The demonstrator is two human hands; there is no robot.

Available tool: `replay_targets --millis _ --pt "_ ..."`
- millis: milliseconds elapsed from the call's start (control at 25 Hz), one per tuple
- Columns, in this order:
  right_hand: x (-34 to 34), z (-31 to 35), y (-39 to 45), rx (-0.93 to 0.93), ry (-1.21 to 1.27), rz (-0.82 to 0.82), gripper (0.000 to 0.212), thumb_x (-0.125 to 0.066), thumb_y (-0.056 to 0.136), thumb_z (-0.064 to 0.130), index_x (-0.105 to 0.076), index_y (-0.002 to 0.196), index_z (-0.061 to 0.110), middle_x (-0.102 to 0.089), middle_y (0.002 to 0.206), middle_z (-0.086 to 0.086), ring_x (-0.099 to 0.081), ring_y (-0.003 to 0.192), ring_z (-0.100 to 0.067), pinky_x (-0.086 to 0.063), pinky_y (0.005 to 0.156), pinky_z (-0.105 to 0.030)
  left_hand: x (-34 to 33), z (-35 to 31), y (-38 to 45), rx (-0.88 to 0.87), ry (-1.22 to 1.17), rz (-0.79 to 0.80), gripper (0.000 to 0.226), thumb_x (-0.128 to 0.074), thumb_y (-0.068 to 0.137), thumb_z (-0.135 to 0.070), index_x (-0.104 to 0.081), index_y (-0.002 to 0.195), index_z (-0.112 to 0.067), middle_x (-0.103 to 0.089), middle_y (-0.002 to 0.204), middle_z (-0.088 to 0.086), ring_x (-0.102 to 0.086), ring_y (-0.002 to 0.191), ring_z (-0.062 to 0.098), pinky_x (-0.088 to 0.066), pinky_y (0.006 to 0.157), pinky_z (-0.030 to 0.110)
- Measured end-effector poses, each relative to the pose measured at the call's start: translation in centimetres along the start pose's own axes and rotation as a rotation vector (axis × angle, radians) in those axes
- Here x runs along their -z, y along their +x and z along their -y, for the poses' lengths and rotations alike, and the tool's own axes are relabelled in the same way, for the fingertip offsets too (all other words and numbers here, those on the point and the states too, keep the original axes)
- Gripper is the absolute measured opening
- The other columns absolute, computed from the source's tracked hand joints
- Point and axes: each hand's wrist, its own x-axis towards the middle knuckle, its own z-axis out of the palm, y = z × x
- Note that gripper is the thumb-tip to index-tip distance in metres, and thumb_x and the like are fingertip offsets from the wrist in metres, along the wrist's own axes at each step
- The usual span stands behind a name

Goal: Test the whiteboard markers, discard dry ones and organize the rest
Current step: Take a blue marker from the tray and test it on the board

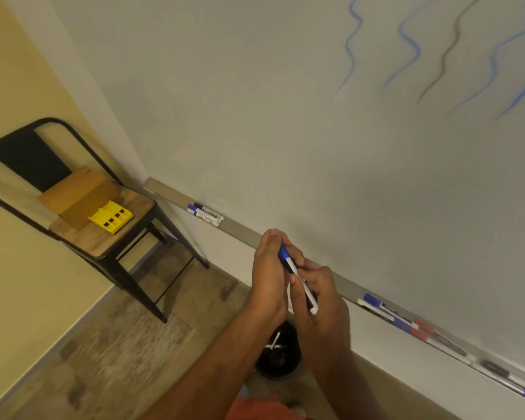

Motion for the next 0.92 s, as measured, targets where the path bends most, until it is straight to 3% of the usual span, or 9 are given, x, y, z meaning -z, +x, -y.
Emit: replay_targets --millis 240,400,560,680,800,920 --pt "-3.8 1.0 2.7 -0.012 0.080 0.005 0.027 -0.047 0.101 0.045 -0.058 0.107 0.021 -0.059 0.090 0.032 -0.064 0.076 -0.005 -0.048 0.058 -0.017 1.9 -2.1 3.6 -0.026 0.067 -0.013 0.032 -0.036 0.109 -0.025 -0.051 0.085 -0.010 -0.053 0.061 0.011 -0.052 0.068 0.031 -0.050 0.079 0.045" --pt "-7.3 2.2 5.3 -0.040 0.126 0.009 0.017 -0.051 0.100 0.038 -0.055 0.101 0.021 -0.058 0.082 0.031 -0.060 0.071 -0.003 -0.043 0.058 -0.011 3.6 -4.5 6.9 -0.028 0.070 -0.006 0.030 -0.035 0.109 -0.023 -0.049 0.086 -0.010 -0.053 0.060 0.011 -0.055 0.062 0.029 -0.053 0.072 0.040" --pt "-11.8 2.9 8.4 -0.104 0.161 0.027 0.006 -0.057 0.103 0.017 -0.058 0.102 0.012 -0.056 0.084 0.034 -0.058 0.076 0.003 -0.043 0.063 -0.007 6.0 -7.2 10.8 -0.035 0.125 -0.050 0.033 -0.035 0.109 -0.024 -0.051 0.083 -0.012 -0.057 0.059 0.009 -0.058 0.068 0.030 -0.055 0.080 0.044" --pt "-15.6 3.0 10.4 -0.119 0.147 0.058 0.007 -0.058 0.103 0.014 -0.059 0.104 0.007 -0.056 0.085 0.035 -0.057 0.080 0.006 -0.044 0.067 -0.005 8.5 -8.8 14.1 -0.017 0.157 -0.094 0.034 -0.037 0.109 -0.025 -0.052 0.082 -0.014 -0.059 0.059 0.007 -0.059 0.066 0.026 -0.056 0.084 0.045" --pt "-19.2 2.3 12.3 -0.150 0.107 0.149 0.008 -0.059 0.103 0.019 -0.060 0.105 0.012 -0.058 0.087 0.037 -0.059 0.083 0.008 -0.045 0.068 -0.004 11.9 -9.5 17.4 0.022 0.247 -0.156 0.030 -0.038 0.109 -0.029 -0.054 0.088 -0.015 -0.066 0.067 0.005 -0.064 0.071 0.022 -0.058 0.085 0.043" --pt "-22.2 0.9 14.1 -0.196 0.037 0.316 0.010 -0.062 0.101 0.030 -0.061 0.107 0.022 -0.063 0.094 0.034 -0.064 0.090 0.006 -0.048 0.070 -0.007 16.0 -9.3 20.3 0.084 0.319 -0.204 0.025 -0.037 0.108 -0.030 -0.056 0.100 -0.017 -0.074 0.092 0.014 -0.070 0.085 0.034 -0.059 0.082 0.040"
